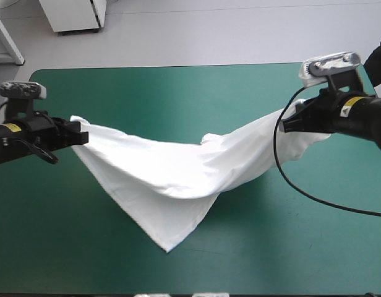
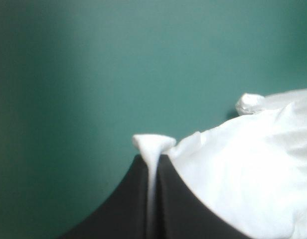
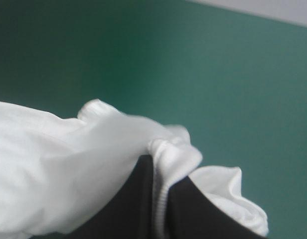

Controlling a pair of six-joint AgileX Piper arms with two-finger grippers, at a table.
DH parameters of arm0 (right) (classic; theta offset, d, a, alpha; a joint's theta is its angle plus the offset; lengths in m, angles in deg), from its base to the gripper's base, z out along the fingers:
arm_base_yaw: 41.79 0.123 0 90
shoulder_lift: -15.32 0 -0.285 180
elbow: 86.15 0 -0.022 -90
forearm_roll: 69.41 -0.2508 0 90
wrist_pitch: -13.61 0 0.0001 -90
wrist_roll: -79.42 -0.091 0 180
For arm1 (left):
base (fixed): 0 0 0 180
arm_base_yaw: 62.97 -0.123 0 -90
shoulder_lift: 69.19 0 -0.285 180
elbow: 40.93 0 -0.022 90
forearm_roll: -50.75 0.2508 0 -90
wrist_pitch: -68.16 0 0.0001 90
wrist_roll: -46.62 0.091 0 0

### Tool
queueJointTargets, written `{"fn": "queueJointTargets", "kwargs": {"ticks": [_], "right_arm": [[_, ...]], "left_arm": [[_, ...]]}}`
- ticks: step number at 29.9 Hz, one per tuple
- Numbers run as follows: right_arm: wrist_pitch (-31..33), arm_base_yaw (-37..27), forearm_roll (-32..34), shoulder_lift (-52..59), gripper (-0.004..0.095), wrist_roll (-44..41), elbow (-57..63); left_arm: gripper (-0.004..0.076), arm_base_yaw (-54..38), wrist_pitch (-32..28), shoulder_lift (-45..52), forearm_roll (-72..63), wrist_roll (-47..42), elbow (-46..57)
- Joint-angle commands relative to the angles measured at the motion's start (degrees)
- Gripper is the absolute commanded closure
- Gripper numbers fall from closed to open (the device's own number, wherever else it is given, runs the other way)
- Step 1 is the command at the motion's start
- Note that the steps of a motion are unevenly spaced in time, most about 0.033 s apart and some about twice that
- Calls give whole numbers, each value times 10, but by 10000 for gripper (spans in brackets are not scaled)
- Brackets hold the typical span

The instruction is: Fold the cloth

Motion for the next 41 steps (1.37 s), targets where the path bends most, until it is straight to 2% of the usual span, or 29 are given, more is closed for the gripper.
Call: {"fn": "queueJointTargets", "kwargs": {"ticks": [1, 7, 11, 18, 26, 28, 35, 41], "right_arm": [[-44, -2, 9, 16, 925, -2, -102], [-70, -2, 20, 24, 925, 2, -247], [-75, 1, 29, 43, 925, 2, -289], [-50, 1, 4, 102, 925, 2, -284], [-4, 1, -40, 155, 925, -10, -202], [0, 1, -49, 163, 925, -10, -172], [-19, 1, -55, 159, 925, -13, -35], [-82, 1, -54, 115, 925, -13, 94]], "left_arm": [[734, 5, 3, 22, -38, 7, -120], [734, 5, -1, 22, -92, 12, -266], [734, 7, 0, 24, -101, 12, -313], [734, 78, 23, 56, -60, 4, -328], [734, 152, 88, 94, 50, -75, -328], [734, 165, 112, 94, 88, -96, -319], [734, 177, 110, 88, 150, -118, -196], [734, 177, 37, 43, 178, -130, -52]]}}
